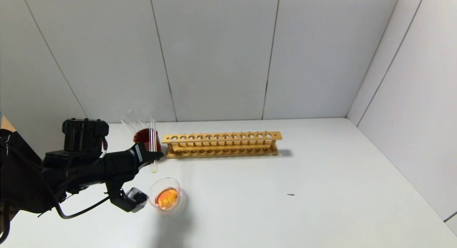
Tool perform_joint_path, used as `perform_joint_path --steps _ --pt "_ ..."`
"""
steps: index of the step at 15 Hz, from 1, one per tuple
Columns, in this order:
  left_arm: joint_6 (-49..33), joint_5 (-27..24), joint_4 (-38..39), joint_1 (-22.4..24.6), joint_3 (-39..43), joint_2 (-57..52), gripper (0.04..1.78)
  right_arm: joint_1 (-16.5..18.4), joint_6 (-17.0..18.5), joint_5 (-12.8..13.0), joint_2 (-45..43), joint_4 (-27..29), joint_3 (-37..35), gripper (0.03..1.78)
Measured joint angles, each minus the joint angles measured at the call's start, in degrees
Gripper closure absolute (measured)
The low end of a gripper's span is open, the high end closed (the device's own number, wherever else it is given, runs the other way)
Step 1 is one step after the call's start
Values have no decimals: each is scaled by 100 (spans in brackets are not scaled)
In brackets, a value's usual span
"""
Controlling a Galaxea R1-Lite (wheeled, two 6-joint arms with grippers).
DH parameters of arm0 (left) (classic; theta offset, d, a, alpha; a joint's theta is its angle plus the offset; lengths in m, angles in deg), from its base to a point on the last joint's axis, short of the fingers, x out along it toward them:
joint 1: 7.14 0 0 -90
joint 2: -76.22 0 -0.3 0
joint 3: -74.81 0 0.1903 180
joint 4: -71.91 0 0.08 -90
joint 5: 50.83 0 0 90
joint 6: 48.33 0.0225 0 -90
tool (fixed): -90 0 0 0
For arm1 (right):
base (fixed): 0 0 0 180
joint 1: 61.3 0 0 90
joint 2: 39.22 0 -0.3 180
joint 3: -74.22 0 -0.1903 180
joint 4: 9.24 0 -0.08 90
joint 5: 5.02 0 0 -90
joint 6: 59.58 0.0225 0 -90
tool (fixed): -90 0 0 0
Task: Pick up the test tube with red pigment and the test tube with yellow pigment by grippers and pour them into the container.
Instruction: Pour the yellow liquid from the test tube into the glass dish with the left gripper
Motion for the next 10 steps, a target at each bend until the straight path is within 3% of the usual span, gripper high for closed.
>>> perform_joint_path --steps 10 --pt "322 383 1034 -308 664 -472 149 0 0 2 0 -2 0 6"
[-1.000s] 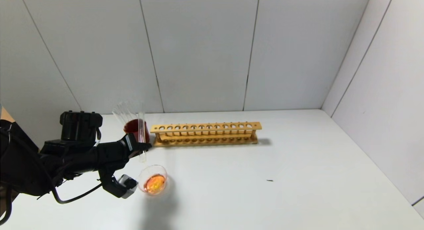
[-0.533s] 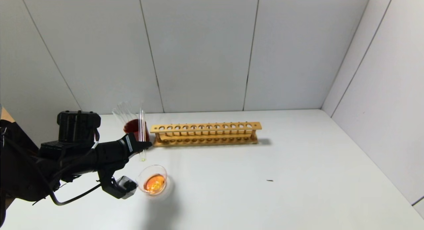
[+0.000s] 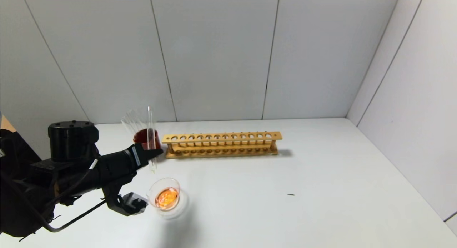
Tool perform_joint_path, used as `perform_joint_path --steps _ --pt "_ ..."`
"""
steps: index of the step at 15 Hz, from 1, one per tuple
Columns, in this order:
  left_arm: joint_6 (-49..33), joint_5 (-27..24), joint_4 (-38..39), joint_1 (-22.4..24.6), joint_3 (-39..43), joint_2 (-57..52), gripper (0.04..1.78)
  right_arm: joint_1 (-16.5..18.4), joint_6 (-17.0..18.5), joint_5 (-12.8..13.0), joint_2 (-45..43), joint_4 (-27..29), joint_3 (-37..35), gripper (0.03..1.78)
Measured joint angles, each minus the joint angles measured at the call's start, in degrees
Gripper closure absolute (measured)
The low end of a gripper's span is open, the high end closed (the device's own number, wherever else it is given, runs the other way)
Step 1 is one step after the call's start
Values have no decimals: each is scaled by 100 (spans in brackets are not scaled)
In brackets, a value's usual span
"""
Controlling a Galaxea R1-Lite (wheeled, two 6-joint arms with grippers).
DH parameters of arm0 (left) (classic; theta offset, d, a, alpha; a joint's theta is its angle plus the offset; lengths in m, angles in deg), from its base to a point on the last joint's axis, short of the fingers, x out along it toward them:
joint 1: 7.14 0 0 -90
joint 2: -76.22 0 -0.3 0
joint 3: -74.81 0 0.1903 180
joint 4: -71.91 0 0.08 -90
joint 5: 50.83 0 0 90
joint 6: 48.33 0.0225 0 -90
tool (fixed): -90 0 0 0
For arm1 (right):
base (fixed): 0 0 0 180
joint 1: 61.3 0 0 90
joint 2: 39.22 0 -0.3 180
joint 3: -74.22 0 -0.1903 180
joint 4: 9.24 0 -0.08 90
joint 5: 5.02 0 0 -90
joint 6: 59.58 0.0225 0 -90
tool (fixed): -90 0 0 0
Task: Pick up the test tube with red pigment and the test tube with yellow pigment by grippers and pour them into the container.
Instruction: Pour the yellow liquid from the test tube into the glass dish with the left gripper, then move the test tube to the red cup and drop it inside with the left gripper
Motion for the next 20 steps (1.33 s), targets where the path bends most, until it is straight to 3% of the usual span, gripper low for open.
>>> perform_joint_path --steps 3,10,14,20 --pt "102 340 386 -165 146 -113 149 0 0 -2 0 0 0 6" --pt "-118 441 468 -236 177 -193 149 0 -2 -2 0 2 0 6" --pt "-1301 1374 532 -234 2 -477 149 0 -2 -2 0 2 0 6" --pt "-4407 3017 174 -236 -929 -967 149 0 0 0 0 2 0 6"
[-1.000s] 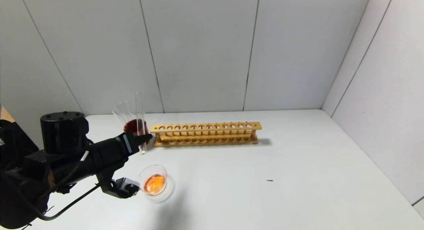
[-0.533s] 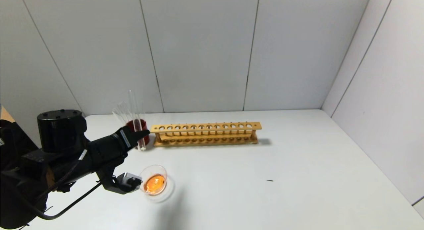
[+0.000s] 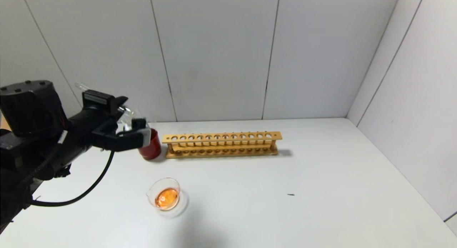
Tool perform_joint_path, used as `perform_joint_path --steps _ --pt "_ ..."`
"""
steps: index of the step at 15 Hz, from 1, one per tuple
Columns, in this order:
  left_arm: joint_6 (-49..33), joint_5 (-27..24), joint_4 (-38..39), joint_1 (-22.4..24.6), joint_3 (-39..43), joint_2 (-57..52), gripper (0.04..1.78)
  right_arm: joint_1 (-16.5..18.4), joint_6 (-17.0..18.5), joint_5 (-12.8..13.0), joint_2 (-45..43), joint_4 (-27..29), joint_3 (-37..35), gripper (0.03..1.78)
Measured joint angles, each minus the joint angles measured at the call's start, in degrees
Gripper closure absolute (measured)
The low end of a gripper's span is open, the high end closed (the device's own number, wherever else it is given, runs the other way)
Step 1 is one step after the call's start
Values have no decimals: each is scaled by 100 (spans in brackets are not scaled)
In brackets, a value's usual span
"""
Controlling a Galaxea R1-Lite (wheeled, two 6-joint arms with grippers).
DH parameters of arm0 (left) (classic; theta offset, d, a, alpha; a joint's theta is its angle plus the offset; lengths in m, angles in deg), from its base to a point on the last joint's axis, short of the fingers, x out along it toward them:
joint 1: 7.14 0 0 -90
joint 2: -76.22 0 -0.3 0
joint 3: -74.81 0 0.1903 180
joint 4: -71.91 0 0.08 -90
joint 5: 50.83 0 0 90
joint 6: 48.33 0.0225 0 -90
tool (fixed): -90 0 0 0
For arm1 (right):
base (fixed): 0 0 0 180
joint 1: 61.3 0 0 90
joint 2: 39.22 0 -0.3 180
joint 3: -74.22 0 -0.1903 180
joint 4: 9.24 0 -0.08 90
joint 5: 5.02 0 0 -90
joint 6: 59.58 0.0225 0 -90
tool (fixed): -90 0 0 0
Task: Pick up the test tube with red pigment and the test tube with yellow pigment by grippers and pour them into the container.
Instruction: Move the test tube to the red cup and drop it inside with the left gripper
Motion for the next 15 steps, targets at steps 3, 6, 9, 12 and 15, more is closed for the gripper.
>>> perform_joint_path --steps 3,6,9,12,15 --pt "-1663 522 -642 82 -931 -127 149 0 -2 -2 0 0 0 6" --pt "-3879 778 -1289 201 -1337 -155 149 0 0 0 0 0 0 6" --pt "-5893 477 -1783 258 -1510 -50 149 0 -2 0 0 0 0 6" --pt "-7646 -146 -1859 240 -1735 145 149 0 0 0 0 0 0 6" --pt "-8432 -930 -1886 258 -1808 263 149 0 0 0 0 0 0 6"
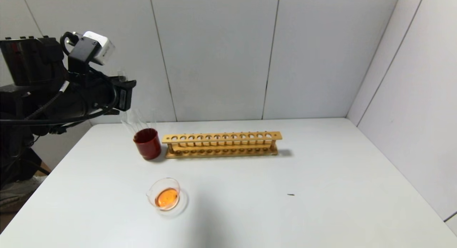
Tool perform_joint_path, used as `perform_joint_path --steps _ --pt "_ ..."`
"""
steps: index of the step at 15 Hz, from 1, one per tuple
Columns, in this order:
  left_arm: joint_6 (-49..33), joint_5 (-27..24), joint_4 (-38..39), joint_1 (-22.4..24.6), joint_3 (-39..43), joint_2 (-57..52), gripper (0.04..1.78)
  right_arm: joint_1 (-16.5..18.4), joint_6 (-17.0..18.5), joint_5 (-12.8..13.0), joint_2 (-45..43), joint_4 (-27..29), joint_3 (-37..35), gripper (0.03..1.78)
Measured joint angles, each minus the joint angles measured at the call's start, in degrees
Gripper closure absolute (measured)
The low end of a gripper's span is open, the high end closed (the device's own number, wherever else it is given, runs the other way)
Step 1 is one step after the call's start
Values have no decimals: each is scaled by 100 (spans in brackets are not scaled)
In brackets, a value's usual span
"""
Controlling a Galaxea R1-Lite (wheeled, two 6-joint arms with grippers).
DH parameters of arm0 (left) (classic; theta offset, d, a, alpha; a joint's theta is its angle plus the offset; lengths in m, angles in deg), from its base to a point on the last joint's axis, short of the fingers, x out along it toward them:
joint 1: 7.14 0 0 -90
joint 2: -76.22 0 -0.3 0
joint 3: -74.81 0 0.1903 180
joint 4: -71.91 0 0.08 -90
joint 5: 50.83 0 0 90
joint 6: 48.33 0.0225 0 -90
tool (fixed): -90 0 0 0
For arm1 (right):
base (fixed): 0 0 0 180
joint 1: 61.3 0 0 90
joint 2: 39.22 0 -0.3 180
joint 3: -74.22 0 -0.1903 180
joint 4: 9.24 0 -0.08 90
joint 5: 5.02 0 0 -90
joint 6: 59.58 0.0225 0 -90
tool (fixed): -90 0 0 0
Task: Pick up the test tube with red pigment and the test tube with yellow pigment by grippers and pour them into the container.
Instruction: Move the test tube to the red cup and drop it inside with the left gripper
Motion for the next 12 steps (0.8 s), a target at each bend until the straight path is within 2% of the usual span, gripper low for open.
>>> perform_joint_path --steps 2,8,12 --pt "-162 -378 20 33 32 169 149 0 0 0 0 -2 0 6" --pt "-293 -411 706 190 145 835 149 0 -5 0 0 0 0 6" --pt "-289 -460 777 375 158 1056 149 0 -2 -2 0 0 0 6"
